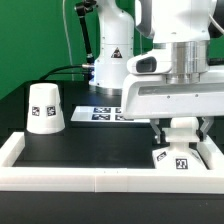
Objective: Assemble lamp
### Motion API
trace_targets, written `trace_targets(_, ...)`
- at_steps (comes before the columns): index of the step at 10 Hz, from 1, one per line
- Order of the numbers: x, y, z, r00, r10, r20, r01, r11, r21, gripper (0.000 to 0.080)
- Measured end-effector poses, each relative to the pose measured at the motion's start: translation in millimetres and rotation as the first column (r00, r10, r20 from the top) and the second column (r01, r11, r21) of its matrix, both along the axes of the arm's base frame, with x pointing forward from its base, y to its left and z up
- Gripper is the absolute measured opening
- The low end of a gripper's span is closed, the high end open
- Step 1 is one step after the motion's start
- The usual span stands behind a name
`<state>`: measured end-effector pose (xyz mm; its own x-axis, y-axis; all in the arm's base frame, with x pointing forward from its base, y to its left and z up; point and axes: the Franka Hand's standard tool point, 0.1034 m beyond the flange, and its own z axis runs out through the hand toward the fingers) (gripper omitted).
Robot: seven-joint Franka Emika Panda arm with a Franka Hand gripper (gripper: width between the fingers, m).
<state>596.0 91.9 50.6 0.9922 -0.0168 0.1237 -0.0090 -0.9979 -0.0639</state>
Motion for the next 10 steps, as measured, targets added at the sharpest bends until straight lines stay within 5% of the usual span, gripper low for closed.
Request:
trace_targets(5, 21.3, 9.0, -0.1, 0.996, 0.075, 0.055, -0.075, 0.997, -0.008, 0.0537)
trace_targets(10, 23.3, 7.5, 0.2, 0.994, 0.088, 0.058, -0.088, 0.996, -0.014, 0.0537)
